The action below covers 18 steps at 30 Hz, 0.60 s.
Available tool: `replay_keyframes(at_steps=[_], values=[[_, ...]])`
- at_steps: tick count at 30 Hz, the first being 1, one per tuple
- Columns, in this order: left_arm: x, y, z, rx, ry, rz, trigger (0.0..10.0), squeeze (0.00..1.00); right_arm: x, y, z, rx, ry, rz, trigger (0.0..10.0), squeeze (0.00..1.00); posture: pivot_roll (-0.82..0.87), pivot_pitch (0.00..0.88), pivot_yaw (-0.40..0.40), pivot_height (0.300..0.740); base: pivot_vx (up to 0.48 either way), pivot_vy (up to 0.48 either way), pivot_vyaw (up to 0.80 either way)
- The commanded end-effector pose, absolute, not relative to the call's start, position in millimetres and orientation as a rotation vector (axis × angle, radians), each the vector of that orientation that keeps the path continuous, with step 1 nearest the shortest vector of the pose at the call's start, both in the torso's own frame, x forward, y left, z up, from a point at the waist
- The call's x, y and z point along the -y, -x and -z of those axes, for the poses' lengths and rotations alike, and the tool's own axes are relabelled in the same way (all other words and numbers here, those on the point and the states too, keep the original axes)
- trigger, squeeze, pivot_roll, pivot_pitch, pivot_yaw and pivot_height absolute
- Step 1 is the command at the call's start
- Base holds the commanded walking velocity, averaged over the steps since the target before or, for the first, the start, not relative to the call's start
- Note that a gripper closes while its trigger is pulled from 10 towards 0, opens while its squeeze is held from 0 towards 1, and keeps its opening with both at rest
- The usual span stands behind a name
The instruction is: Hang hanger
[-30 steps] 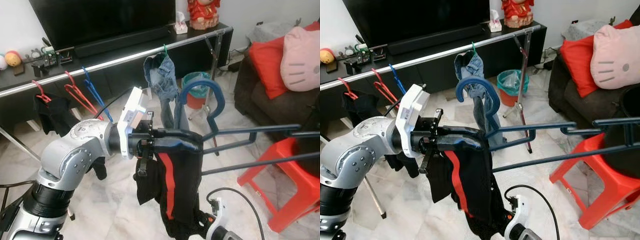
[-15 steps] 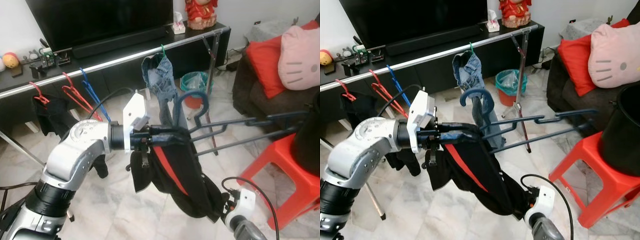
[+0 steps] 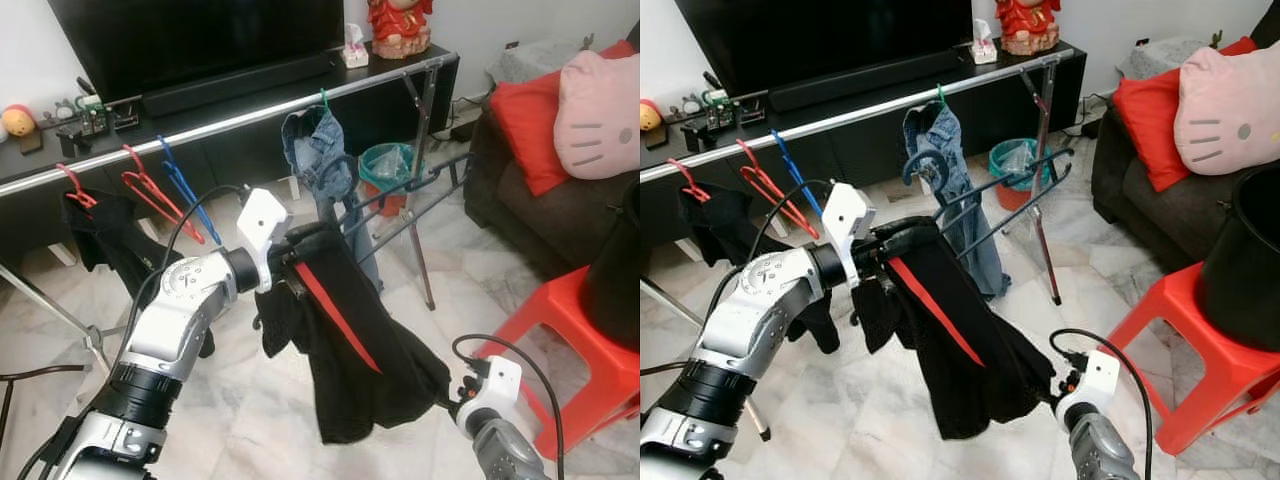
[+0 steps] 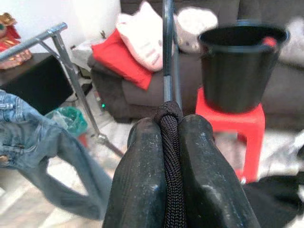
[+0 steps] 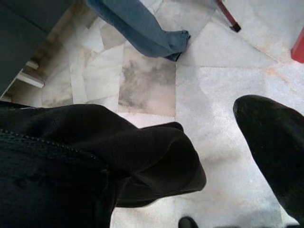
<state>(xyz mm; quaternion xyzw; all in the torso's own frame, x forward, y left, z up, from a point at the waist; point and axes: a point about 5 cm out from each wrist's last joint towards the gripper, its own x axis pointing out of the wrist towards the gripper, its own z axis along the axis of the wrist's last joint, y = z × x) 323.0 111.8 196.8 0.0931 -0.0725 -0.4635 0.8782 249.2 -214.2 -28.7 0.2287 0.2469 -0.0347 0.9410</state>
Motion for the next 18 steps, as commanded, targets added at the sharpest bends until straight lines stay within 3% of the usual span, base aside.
replay_keyframes(at_steps=[1, 7, 10, 18], values=[[-126, -321, -194, 0.145, -0.250, 0.971, 10.0, 0.00, 222, -247, 29, -0.492, -0.465, 0.108, 10.0, 0.00, 0.10, 0.030, 0.117, 0.740, 0.000, 0.000, 0.00], [-141, -299, -164, -0.053, -0.435, 1.212, 10.0, 0.00, 229, -251, 23, -0.470, -0.459, 0.115, 10.0, 0.00, 0.10, 0.026, 0.116, 0.740, 0.000, 0.000, 0.00], [-148, -298, -153, -0.102, -0.537, 1.222, 10.0, 0.00, 230, -253, 21, -0.459, -0.453, 0.109, 10.0, 0.00, 0.10, 0.027, 0.114, 0.740, 0.000, 0.000, 0.00], [-150, -294, -146, -0.119, -0.597, 1.258, 10.0, 0.00, 228, -255, 20, -0.455, -0.455, 0.094, 10.0, 0.00, 0.10, 0.029, 0.112, 0.740, 0.000, 0.000, 0.00]])
